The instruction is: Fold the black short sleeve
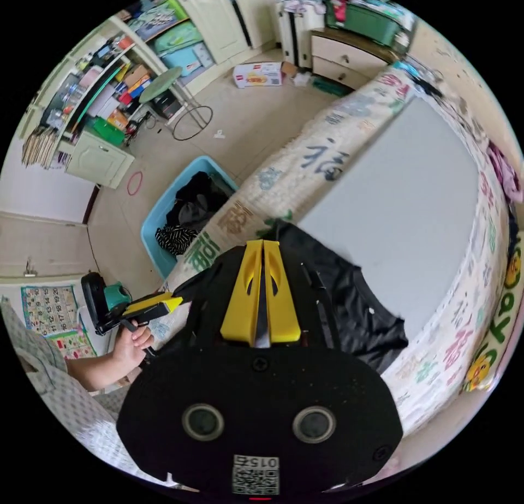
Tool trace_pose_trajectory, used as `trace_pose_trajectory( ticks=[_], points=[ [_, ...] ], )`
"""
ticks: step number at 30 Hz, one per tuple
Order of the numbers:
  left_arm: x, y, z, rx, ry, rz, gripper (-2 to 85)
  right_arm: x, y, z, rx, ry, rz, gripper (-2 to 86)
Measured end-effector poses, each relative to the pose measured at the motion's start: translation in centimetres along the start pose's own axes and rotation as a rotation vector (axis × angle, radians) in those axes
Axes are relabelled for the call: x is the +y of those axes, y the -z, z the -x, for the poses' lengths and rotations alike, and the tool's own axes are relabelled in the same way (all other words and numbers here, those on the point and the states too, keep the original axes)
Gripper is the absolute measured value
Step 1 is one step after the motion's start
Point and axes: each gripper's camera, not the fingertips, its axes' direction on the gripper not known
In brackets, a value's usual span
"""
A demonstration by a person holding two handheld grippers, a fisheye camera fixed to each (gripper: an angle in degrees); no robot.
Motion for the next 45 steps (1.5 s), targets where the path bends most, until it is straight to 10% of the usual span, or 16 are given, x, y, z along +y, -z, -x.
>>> trace_pose_trajectory(
  ticks=[23, 33, 45],
  points=[
    [-2.5, -4.9, -12.7, -0.283, -0.281, 0.384, 1.2, 20.3, 7.5, -14.2, -0.103, -0.376, 0.013, 0.0],
    [-20.0, -3.4, -18.6, -0.31, -0.455, 0.261, 8.7, 21.6, 15.6, -18.1, 0.011, -0.5, -0.115, 8.7],
    [-28.7, -10.3, -22.6, -0.456, -0.585, 0.553, 7.2, 20.1, 21.7, -23.1, -0.008, -0.566, -0.028, 7.8]
  ],
)
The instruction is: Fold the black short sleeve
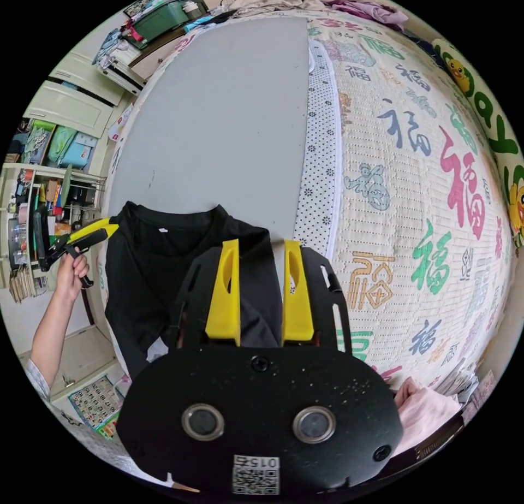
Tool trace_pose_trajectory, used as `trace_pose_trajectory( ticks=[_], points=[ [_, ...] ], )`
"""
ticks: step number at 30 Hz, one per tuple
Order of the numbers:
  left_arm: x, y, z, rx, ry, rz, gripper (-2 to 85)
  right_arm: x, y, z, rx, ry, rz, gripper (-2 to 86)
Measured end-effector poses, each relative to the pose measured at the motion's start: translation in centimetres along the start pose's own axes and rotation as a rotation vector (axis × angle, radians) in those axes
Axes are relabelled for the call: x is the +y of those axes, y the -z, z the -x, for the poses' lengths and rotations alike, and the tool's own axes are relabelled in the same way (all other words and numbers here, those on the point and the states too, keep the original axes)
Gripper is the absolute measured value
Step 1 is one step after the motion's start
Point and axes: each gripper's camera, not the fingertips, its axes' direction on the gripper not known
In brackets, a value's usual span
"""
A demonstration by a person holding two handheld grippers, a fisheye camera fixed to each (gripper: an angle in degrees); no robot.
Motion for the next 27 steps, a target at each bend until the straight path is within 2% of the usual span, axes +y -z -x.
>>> trace_pose_trajectory(
  ticks=[4, 8, 12, 18, 23, 27],
  points=[
    [0.5, 1.6, 0.7, -0.01, 0.021, 0.037, 1.0, 1.4, 1.9, 0.7, 0.007, 0.031, 0.02, -0.1],
    [1.3, 5.2, 1.1, -0.065, 0.05, -0.016, -0.2, 2.8, 5.7, 0.3, 0.007, -0.012, -0.036, -0.8],
    [1.9, 10.2, 2.0, -0.014, 0.104, -0.096, -0.4, 4.2, 10.9, 0.0, -0.008, 0.005, -0.101, -0.9],
    [3.8, 17.1, 0.6, -0.011, 0.032, -0.235, -0.5, 6.6, 18.1, 0.4, -0.052, 0.007, -0.227, -0.9],
    [12.6, 22.4, -0.8, 0.065, -0.084, -0.327, -0.4, 15.4, 23.7, 1.3, -0.191, 0.126, -0.354, -0.9],
    [26.2, 22.8, -1.0, 0.2, -0.06, -0.219, -0.4, 28.8, 23.6, 2.5, -0.217, 0.264, -0.264, -0.8]
  ],
)
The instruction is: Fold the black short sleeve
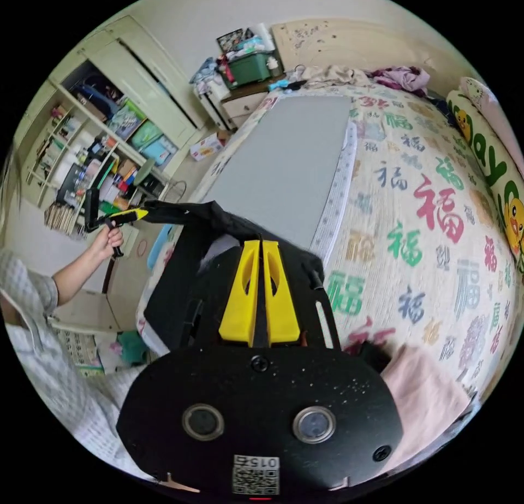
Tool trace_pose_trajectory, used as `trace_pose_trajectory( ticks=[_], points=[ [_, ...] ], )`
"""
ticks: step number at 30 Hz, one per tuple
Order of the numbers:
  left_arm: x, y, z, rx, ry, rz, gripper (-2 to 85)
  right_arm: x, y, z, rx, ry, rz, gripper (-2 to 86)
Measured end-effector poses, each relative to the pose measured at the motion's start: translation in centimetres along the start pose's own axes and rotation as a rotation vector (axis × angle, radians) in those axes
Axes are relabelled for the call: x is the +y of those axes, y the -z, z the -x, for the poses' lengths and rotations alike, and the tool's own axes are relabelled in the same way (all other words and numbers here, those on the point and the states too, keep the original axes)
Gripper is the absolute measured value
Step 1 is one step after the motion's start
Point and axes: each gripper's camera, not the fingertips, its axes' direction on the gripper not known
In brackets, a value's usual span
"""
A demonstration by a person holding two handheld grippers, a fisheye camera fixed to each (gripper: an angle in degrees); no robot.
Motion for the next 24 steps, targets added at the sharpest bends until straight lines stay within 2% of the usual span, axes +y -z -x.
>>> trace_pose_trajectory(
  ticks=[4, 7, 10, 14, 18, 22, 24],
  points=[
    [13.9, -0.4, -0.1, 0.059, 0.192, 0.158, -0.4, 13.5, -2.6, 2.4, -0.137, -0.133, 0.271, -0.9],
    [20.6, -1.4, 0.0, 0.024, 0.294, 0.246, -0.3, 20.1, -5.3, 3.9, -0.136, -0.164, 0.405, -0.8],
    [23.6, -0.9, -0.7, 0.005, 0.327, 0.271, -0.3, 23.3, -6.6, 5.3, -0.102, -0.139, 0.474, -0.7],
    [24.1, 2.1, -2.9, -0.004, 0.291, 0.218, -0.1, 24.7, -4.9, 6.2, -0.102, -0.124, 0.427, -0.5],
    [24.8, 3.9, -5.3, -0.046, 0.269, 0.252, 0.4, 26.4, -3.2, 6.9, -0.093, -0.09, 0.417, 0.2],
    [26.8, 3.4, -6.4, -0.141, 0.327, 0.424, 1.9, 29.8, -5.8, 6.6, -0.073, -0.218, 0.558, 2.4],
    [27.2, 4.9, -7.3, -0.138, 0.378, 0.389, 2.7, 30.7, -5.2, 6.6, -0.078, -0.265, 0.53, 3.0]
  ],
)
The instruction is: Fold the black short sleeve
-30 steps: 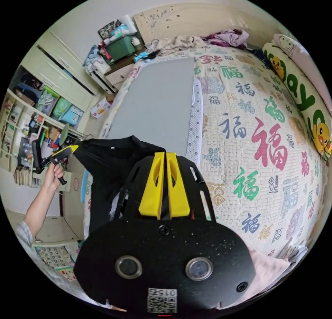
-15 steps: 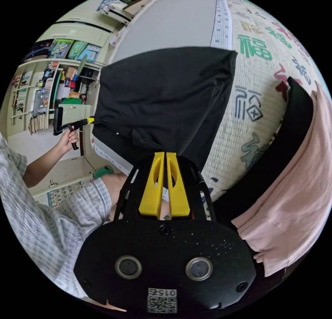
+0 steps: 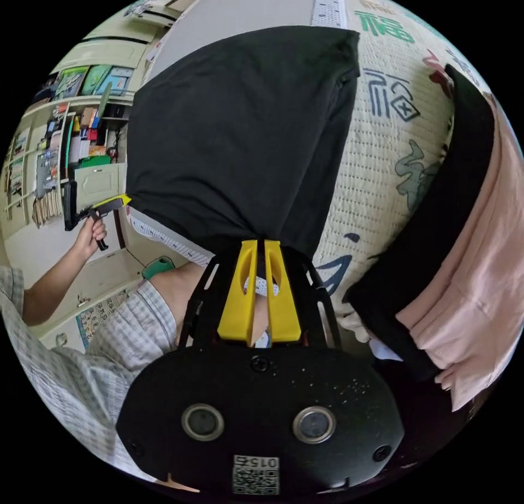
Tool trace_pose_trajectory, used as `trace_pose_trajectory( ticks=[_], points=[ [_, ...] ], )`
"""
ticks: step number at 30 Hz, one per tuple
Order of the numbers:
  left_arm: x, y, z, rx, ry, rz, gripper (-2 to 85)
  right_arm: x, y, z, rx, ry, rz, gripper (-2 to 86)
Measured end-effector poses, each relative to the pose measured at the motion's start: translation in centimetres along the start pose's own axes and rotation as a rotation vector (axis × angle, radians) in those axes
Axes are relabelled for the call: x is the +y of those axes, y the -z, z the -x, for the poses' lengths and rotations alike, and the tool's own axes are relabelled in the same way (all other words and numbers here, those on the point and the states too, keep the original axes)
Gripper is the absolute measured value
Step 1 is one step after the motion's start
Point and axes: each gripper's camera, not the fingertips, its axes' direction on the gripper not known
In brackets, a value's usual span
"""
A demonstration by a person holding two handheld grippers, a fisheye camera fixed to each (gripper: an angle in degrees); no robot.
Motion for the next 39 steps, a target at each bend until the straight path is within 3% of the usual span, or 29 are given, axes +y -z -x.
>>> trace_pose_trajectory(
  ticks=[8, 13, 20, 29, 32, 39],
  points=[
    [3.7, 6.1, -5.4, -0.066, 0.057, -0.078, 4.4, 5.9, 0.1, -1.9, -0.054, -0.132, -0.056, 3.2],
    [3.3, 5.9, -12.4, -0.017, -0.093, -0.027, 6.1, 5.5, -0.3, 3.1, -0.063, 0.116, -0.105, 5.8],
    [3.0, 5.6, -16.0, -0.046, -0.013, 0.044, 5.1, 4.5, -4.9, 6.9, 0.073, 0.26, 0.026, 4.3],
    [1.7, 9.6, -22.3, -0.198, -0.021, 0.21, 2.0, 6.3, -4.7, 5.1, 0.057, 0.154, 0.067, -0.3],
    [0.0, 14.1, -26.6, -0.279, -0.077, 0.131, 3.0, 7.5, -2.8, 3.1, 0.004, 0.065, 0.004, 0.1],
    [-12.2, 19.1, -41.4, -0.185, -0.416, -0.022, 7.4, 12.6, 0.9, -7.3, -0.172, -0.345, -0.249, 10.1]
  ],
)
